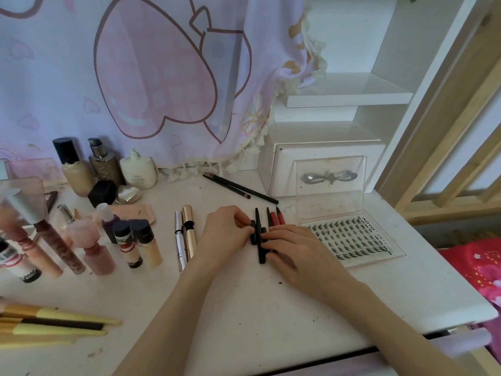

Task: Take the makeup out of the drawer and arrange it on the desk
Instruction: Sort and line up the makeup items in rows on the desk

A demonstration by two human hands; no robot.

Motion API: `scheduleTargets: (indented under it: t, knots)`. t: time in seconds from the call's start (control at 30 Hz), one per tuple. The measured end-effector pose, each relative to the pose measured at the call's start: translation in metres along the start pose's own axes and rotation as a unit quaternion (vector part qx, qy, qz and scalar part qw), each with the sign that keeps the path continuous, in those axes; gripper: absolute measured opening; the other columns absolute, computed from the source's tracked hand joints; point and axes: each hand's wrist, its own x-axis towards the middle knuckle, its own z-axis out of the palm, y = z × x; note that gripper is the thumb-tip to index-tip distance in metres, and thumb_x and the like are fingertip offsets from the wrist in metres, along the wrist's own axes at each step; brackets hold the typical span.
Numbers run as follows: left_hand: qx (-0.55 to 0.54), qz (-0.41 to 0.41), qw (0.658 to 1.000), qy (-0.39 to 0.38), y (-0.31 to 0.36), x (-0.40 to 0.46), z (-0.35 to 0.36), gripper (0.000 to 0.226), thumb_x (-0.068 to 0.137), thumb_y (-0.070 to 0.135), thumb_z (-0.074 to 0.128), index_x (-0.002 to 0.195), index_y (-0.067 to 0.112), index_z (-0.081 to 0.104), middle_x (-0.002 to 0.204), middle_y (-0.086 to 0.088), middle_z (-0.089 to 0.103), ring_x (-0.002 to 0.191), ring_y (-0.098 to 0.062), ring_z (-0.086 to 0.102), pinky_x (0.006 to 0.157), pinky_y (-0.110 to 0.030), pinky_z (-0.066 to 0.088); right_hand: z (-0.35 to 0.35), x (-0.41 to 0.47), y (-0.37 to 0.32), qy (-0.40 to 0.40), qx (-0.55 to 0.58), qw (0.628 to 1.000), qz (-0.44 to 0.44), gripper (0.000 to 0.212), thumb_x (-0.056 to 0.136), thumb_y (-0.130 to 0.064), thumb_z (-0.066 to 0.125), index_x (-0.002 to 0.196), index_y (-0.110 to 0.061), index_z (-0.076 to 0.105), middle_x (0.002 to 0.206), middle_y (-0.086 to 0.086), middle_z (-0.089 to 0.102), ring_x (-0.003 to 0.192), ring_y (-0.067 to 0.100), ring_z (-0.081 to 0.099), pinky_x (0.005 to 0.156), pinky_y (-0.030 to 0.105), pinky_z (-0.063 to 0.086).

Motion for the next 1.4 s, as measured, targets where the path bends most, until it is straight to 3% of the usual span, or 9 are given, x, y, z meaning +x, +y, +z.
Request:
scheduleTargets:
  t: [0.27, 0.43, 0.6, 0.77, 0.93, 1.03, 1.17, 1.3, 1.4]
  knots:
    - [0.028, 0.023, 0.999, 0.002, -0.003, 0.003, 0.003, 0.002, 0.085, 0.019, 0.063, 0.085, 0.019, 0.061, 0.070, 0.011, 0.056, 0.064, -0.002, 0.053, 0.055, -0.007, 0.037, -0.006, 0.002, 0.002, -0.028, 0.033, 0.998, 0.041, 0.018, 0.085, -0.013, 0.062, 0.101, -0.009, 0.071, 0.107, 0.003, 0.069, 0.103, 0.020, 0.062, 0.093, 0.033, 0.045]
    - [0.042, 0.040, 0.997, 0.058, -0.002, 0.007, -0.001, 0.015, 0.092, 0.023, 0.054, 0.103, 0.015, 0.061, 0.090, 0.007, 0.060, 0.073, 0.000, 0.050, 0.062, -0.010, 0.033, -0.015, 0.034, 0.007, 0.003, 0.056, 0.993, 0.108, 0.022, 0.092, -0.012, 0.055, 0.110, -0.007, 0.067, 0.110, 0.007, 0.066, 0.104, 0.021, 0.058, 0.092, 0.020, 0.035]
    - [0.111, 0.071, 0.982, 0.133, -0.005, 0.005, -0.008, 0.041, 0.096, 0.014, 0.039, 0.137, 0.013, 0.038, 0.130, -0.006, 0.051, 0.117, -0.020, 0.048, 0.081, -0.017, 0.023, -0.003, 0.094, 0.017, -0.081, 0.036, 0.983, 0.160, 0.033, 0.097, -0.011, 0.044, 0.129, -0.005, 0.051, 0.125, 0.013, 0.052, 0.112, 0.026, 0.051, 0.094, 0.028, 0.037]
    - [0.138, 0.064, 0.978, 0.143, -0.012, 0.006, -0.012, 0.049, 0.097, 0.016, 0.035, 0.145, 0.016, 0.023, 0.143, -0.004, 0.039, 0.128, -0.020, 0.039, 0.093, -0.020, 0.012, 0.028, 0.137, 0.025, -0.156, -0.057, 0.966, 0.196, 0.022, 0.097, -0.011, 0.042, 0.104, 0.002, 0.058, 0.114, 0.019, 0.053, 0.102, 0.031, 0.054, 0.077, 0.029, 0.040]
    - [0.112, 0.050, 0.983, 0.136, -0.016, 0.010, -0.016, 0.049, 0.098, 0.015, 0.033, 0.146, 0.016, 0.022, 0.144, -0.004, 0.036, 0.130, -0.018, 0.034, 0.101, -0.029, 0.028, 0.046, 0.151, 0.028, -0.147, -0.112, 0.960, 0.210, 0.018, 0.093, -0.006, 0.046, 0.086, 0.001, 0.061, 0.102, 0.020, 0.060, 0.090, 0.031, 0.059, 0.064, 0.028, 0.039]
    - [0.103, 0.054, 0.983, 0.141, -0.017, 0.010, -0.017, 0.048, 0.098, 0.015, 0.033, 0.145, 0.017, 0.025, 0.145, -0.002, 0.035, 0.130, -0.017, 0.033, 0.098, -0.025, 0.025, 0.047, 0.153, 0.027, -0.137, -0.101, 0.960, 0.222, 0.023, 0.091, -0.003, 0.047, 0.069, -0.006, 0.051, 0.094, 0.016, 0.058, 0.087, 0.030, 0.059, 0.062, 0.028, 0.038]
    - [0.001, 0.041, 0.988, 0.152, -0.016, 0.013, -0.020, 0.046, 0.098, 0.018, 0.037, 0.143, 0.015, 0.028, 0.142, -0.003, 0.038, 0.126, -0.017, 0.039, 0.097, -0.021, 0.027, 0.034, 0.150, 0.021, -0.085, -0.055, 0.970, 0.220, 0.016, 0.091, -0.001, 0.047, 0.078, -0.004, 0.054, 0.094, 0.016, 0.055, 0.087, 0.029, 0.055, 0.064, 0.027, 0.033]
    - [-0.225, -0.052, 0.964, 0.132, -0.009, 0.014, -0.026, 0.055, 0.097, 0.035, 0.040, 0.146, 0.021, 0.018, 0.126, 0.012, 0.043, 0.110, -0.008, 0.047, 0.077, -0.013, 0.038, 0.013, 0.140, 0.006, -0.053, -0.021, 0.980, 0.193, 0.016, 0.094, -0.008, 0.044, 0.095, 0.000, 0.059, 0.102, 0.015, 0.058, 0.092, 0.026, 0.055, 0.068, 0.026, 0.035]
    - [-0.318, -0.095, 0.931, 0.154, -0.008, 0.015, -0.029, 0.055, 0.097, 0.038, 0.037, 0.146, 0.021, 0.018, 0.134, 0.009, 0.044, 0.120, -0.014, 0.047, 0.095, -0.029, 0.043, -0.006, 0.124, -0.004, -0.034, 0.055, 0.978, 0.197, 0.018, 0.095, -0.013, 0.045, 0.098, -0.002, 0.059, 0.094, 0.008, 0.060, 0.087, 0.021, 0.055, 0.070, 0.026, 0.039]
